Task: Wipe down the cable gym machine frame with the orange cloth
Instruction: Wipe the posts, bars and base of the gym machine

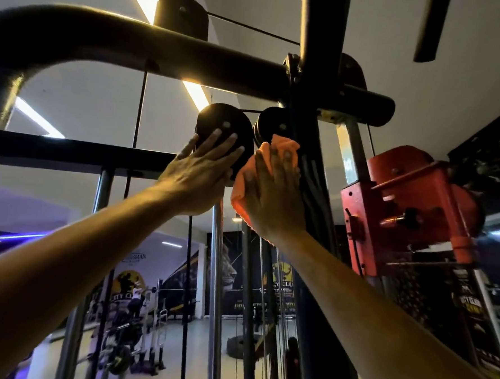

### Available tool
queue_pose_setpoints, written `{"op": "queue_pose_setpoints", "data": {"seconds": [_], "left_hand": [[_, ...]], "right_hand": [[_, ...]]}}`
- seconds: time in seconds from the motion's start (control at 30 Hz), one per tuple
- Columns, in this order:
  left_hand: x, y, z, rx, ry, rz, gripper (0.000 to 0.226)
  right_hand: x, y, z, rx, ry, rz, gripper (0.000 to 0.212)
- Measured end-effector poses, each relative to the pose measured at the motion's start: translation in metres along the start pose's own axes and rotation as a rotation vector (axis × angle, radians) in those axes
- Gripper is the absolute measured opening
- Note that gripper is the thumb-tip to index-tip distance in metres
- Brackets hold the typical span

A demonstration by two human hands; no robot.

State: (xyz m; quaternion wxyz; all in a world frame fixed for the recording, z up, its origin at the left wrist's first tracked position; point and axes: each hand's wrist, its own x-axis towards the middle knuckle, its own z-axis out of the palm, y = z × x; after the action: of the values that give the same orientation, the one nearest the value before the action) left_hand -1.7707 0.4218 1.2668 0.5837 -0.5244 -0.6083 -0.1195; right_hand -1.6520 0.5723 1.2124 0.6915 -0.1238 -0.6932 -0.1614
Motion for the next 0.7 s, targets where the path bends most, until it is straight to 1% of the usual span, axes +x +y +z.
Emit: {"op": "queue_pose_setpoints", "data": {"seconds": [0.07, 0.13, 0.2, 0.27, 0.33, 0.43, 0.47, 0.53, 0.6, 0.63, 0.7], "left_hand": [[0.001, -0.002, 0.0, -0.028, 0.011, 0.003, 0.07], [0.001, -0.001, -0.001, -0.039, 0.022, 0.003, 0.069], [0.002, 0.004, -0.001, -0.04, 0.032, -0.007, 0.069], [0.005, 0.012, -0.002, -0.033, 0.03, -0.022, 0.07], [0.008, 0.019, -0.001, -0.038, 0.02, -0.029, 0.071], [0.01, 0.028, 0.002, -0.065, 0.006, 0.02, 0.07], [0.012, 0.031, 0.004, -0.079, 0.002, 0.048, 0.069], [0.02, 0.035, 0.008, -0.116, 0.011, 0.094, 0.067], [0.033, 0.038, 0.01, -0.154, 0.031, 0.114, 0.066], [0.042, 0.041, 0.011, -0.181, 0.036, 0.112, 0.066], [0.056, 0.048, 0.013, -0.222, 0.045, 0.103, 0.067]], "right_hand": [[-0.004, 0.018, -0.013, 0.03, 0.02, -0.072, 0.057], [-0.004, 0.035, -0.027, -0.017, 0.014, -0.133, 0.05], [-0.001, 0.04, -0.035, -0.057, -0.025, -0.149, 0.052], [-0.001, 0.034, -0.036, -0.112, -0.093, -0.128, 0.061], [-0.004, 0.029, -0.038, -0.097, -0.095, -0.111, 0.064], [-0.007, 0.034, -0.06, -0.022, -0.117, -0.136, 0.044], [-0.008, 0.04, -0.072, -0.012, -0.125, -0.14, 0.043], [-0.006, 0.054, -0.092, 0.028, -0.074, -0.121, 0.051], [0.004, 0.071, -0.1, 0.013, 0.003, -0.089, 0.048], [0.009, 0.078, -0.099, -0.01, 0.005, -0.064, 0.047], [0.011, 0.086, -0.088, -0.017, -0.121, -0.026, 0.053]]}}
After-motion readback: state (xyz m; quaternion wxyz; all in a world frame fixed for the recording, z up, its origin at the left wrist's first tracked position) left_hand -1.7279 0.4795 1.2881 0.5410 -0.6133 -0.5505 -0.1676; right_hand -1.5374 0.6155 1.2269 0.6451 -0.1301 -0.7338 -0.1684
